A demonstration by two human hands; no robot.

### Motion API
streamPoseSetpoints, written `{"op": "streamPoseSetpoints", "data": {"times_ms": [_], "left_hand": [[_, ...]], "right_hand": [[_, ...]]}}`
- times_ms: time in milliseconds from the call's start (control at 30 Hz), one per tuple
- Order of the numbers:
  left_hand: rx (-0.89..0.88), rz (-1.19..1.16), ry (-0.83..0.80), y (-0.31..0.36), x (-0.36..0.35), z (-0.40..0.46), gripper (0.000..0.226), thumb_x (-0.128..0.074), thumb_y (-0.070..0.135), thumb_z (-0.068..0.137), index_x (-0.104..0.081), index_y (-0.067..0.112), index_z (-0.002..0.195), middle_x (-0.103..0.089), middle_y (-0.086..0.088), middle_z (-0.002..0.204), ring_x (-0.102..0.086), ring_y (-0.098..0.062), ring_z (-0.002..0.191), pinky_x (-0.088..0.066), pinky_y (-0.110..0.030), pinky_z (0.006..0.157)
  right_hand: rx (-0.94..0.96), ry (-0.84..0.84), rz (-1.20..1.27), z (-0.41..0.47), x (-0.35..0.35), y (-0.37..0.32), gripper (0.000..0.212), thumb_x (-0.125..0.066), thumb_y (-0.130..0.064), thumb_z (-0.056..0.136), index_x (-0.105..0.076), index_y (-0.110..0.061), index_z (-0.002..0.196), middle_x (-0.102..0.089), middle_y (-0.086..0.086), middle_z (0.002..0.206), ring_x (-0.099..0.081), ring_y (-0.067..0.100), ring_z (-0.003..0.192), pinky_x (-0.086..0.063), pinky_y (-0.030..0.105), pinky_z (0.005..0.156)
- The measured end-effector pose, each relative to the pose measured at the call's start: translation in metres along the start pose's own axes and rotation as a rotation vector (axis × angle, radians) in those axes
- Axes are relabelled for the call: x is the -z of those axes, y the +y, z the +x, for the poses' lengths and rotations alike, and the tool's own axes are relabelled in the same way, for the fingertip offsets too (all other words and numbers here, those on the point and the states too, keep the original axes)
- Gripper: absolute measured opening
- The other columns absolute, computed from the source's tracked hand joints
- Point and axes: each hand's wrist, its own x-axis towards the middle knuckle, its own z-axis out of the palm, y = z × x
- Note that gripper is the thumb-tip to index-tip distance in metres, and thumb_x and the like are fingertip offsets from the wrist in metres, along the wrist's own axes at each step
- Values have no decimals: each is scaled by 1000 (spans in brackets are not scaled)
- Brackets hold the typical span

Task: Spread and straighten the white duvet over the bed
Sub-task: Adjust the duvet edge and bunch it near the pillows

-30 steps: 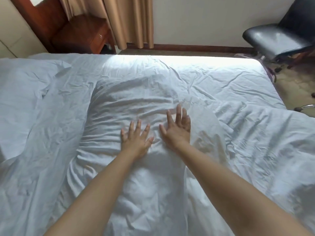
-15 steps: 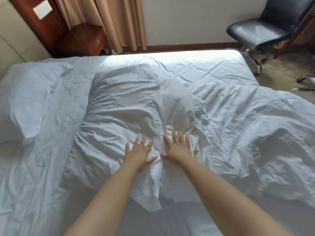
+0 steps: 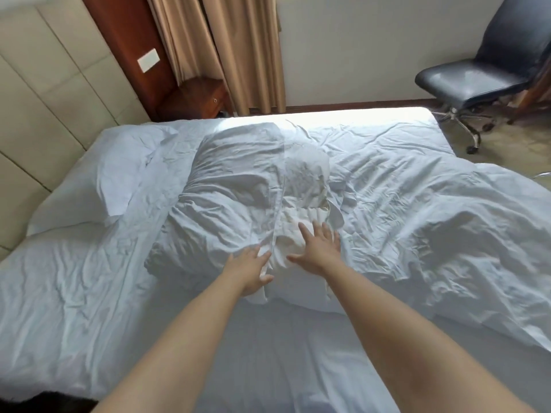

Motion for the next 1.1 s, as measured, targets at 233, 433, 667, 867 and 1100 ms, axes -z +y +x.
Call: {"op": "streamPoseSetpoints", "data": {"times_ms": [233, 433, 667, 867, 1100], "left_hand": [[-99, -76, 129, 30, 21, -35, 66, -37, 47, 98, -6, 27, 153, 3, -2, 161, 0, -23, 148, -15, -50, 117], [-208, -136, 167, 83, 4, -57, 65, -38, 45, 99, -5, 30, 153, 5, 1, 161, 5, -22, 148, -8, -51, 117], [-264, -50, 188, 156, 15, -55, 65, -39, 44, 98, -6, 30, 152, 5, -1, 161, 4, -24, 148, -6, -52, 117], [-291, 51, 186, 266, 15, -22, 66, -38, 43, 98, -1, 34, 152, 14, 1, 160, 11, -24, 147, -3, -55, 117], [-318, 189, 30, 443, 18, 48, 61, -37, 43, 98, -10, 32, 152, 10, -2, 160, 11, -26, 147, 0, -56, 116]], "right_hand": [[-128, 87, -9, -80, 10, 18, 87, -50, -62, 86, -1, -33, 153, 6, 4, 161, 10, 25, 147, 6, 46, 118], [-259, 62, -77, -139, 10, 55, 87, -48, -63, 87, 0, -31, 153, 6, 4, 161, 10, 25, 147, 5, 46, 118], [-360, 115, -39, -177, 29, 134, 86, -50, -62, 86, -4, -32, 153, 3, 4, 161, 7, 25, 148, 4, 43, 119], [-402, 101, 22, -178, 36, 247, 83, -49, -62, 87, -8, -31, 153, 0, 4, 161, 4, 25, 148, -1, 45, 119], [-520, 12, 388, -165, 59, 434, 72, -52, -50, 89, -26, -21, 149, -27, 9, 154, -26, 26, 141, -25, 38, 113]]}}
